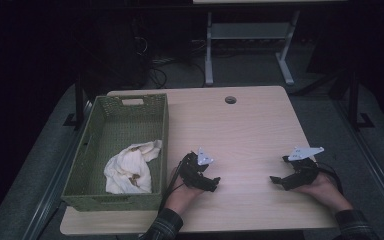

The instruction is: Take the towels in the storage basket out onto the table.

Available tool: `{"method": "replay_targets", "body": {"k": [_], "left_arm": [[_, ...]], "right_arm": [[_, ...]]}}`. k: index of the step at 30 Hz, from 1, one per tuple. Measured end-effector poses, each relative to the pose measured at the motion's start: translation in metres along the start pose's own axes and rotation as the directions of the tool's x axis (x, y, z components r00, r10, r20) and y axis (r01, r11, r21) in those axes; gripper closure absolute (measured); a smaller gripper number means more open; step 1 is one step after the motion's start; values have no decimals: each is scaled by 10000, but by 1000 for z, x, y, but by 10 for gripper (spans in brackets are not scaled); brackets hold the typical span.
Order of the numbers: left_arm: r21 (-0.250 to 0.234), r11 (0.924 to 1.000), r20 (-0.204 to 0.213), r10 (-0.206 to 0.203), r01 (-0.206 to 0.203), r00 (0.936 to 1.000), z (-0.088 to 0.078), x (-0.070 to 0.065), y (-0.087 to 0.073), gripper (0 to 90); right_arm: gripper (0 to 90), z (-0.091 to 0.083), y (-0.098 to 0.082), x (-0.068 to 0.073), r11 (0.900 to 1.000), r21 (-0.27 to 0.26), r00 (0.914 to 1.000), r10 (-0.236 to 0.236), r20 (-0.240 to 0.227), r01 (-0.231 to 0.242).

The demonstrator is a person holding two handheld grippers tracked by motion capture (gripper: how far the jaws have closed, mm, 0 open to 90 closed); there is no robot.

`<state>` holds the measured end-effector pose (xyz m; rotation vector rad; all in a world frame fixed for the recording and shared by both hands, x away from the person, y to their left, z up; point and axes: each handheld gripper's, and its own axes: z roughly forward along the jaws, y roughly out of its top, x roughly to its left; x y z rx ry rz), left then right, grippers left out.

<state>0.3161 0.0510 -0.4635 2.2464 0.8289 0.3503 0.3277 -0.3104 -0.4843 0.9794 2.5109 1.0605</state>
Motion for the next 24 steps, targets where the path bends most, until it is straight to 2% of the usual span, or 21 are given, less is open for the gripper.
{"method": "replay_targets", "body": {"k": [5,18,24], "left_arm": [[-128,9999,-95,-82,81,9999,-3,1,2,110],[-68,9997,-251,-218,216,9994,-11,0,7,111],[-36,9999,-418,-100,98,9991,-17,0,11,112]], "right_arm": [[22,0,0,0,10000,8,10000,24,-1,-24],[22,0,0,0,10000,6,10000,39,-20,-39],[22,0,0,0,10000,7,10000,28,-27,-28]]}}
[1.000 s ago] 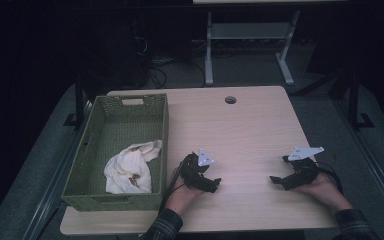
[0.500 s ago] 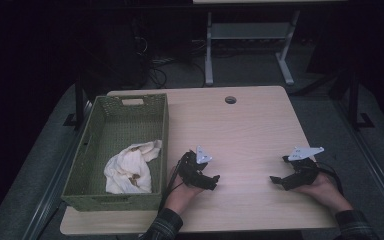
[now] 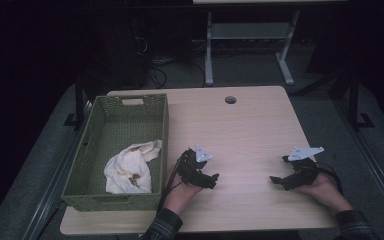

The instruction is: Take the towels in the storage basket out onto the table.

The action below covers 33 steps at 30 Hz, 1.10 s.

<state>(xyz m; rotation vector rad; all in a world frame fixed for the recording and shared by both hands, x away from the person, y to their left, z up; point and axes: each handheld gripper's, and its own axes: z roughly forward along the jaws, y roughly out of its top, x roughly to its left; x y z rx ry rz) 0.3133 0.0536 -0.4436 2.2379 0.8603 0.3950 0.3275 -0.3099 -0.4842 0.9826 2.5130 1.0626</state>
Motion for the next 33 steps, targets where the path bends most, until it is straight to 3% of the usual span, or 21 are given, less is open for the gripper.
{"method": "replay_targets", "body": {"k": [16,33], "left_arm": [[-215,9992,73,-338,340,9994,-13,2,9,121],[-237,9990,138,-385,388,9992,-24,4,21,121]], "right_arm": [[22,0,0,0,10000,13,10000,-10,-21,10],[22,0,0,0,10000,18,10000,-18,-25,18]]}}
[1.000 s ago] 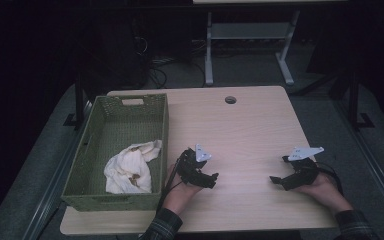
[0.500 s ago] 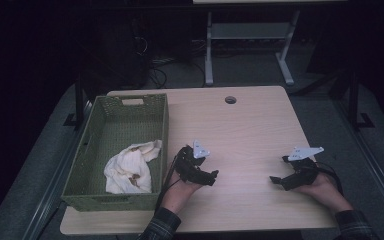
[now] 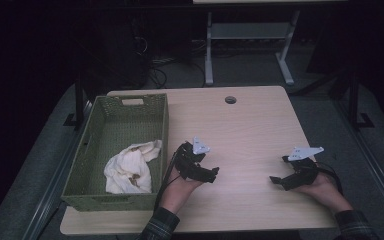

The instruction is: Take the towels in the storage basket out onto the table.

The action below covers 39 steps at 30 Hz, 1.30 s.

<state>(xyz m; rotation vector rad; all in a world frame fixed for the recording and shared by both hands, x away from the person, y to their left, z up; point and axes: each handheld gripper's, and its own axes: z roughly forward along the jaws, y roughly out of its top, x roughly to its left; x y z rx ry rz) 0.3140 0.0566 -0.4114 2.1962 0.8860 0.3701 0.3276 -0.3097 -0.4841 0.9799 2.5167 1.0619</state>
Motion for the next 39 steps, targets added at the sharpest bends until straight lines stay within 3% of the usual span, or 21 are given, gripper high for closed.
{"method": "replay_targets", "body": {"k": [6,21,27,39], "left_arm": [[-87,9999,75,92,-92,9999,-5,1,7,121],[-110,9998,831,159,-150,9964,-11,2,18,122],[-75,9988,782,486,-482,9958,-17,4,26,122],[-357,9980,841,555,-527,9949,-31,21,35,122]], "right_arm": [[22,0,0,0,10000,2,10000,-2,-4,2],[22,0,0,0,10000,18,10000,-9,-5,9],[22,0,0,0,10000,15,10000,3,-7,-3],[22,0,0,0,10000,10,10000,2,-8,-2]]}}
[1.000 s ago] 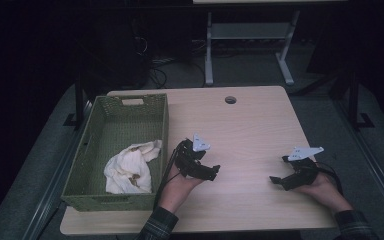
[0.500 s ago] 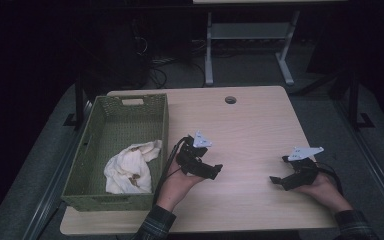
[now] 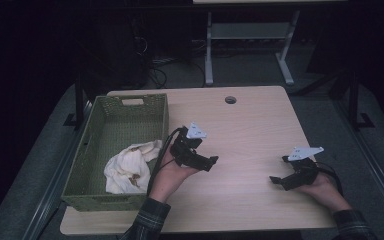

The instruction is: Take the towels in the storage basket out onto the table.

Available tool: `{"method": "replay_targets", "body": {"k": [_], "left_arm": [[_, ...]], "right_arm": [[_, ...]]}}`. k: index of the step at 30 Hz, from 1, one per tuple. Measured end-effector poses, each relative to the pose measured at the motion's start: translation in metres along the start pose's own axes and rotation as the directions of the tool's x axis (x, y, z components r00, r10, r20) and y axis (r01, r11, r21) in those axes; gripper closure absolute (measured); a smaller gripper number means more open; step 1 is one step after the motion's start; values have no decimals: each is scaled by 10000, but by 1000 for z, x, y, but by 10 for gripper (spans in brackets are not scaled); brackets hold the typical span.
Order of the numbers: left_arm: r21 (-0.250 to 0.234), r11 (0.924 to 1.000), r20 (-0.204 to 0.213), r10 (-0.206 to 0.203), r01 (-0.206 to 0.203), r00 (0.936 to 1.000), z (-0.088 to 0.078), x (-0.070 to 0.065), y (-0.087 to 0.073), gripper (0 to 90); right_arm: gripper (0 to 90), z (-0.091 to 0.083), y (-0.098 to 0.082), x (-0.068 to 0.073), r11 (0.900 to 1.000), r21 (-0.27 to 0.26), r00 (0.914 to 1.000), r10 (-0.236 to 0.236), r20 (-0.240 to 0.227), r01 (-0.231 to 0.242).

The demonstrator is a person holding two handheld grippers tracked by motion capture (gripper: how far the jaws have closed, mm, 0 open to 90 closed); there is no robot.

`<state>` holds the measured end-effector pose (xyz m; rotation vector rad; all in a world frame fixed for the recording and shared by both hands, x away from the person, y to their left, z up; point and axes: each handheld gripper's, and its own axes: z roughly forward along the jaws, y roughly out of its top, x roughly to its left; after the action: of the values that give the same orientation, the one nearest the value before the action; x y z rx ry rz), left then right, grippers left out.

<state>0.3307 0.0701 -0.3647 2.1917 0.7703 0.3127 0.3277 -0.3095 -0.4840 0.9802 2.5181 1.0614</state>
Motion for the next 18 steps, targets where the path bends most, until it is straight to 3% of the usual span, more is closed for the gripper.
{"method": "replay_targets", "body": {"k": [6,13,18], "left_arm": [[-79,9999,191,-82,83,9998,-9,10,-1,122],[-59,10000,129,34,-33,9999,-20,16,-2,124],[-144,9998,-53,-102,101,9999,-30,23,-6,125]], "right_arm": [[22,0,0,0,10000,-1,10000,-3,-2,3],[22,0,0,0,10000,0,10000,-3,-1,3],[22,0,0,0,10000,5,10000,-11,-15,11]]}}
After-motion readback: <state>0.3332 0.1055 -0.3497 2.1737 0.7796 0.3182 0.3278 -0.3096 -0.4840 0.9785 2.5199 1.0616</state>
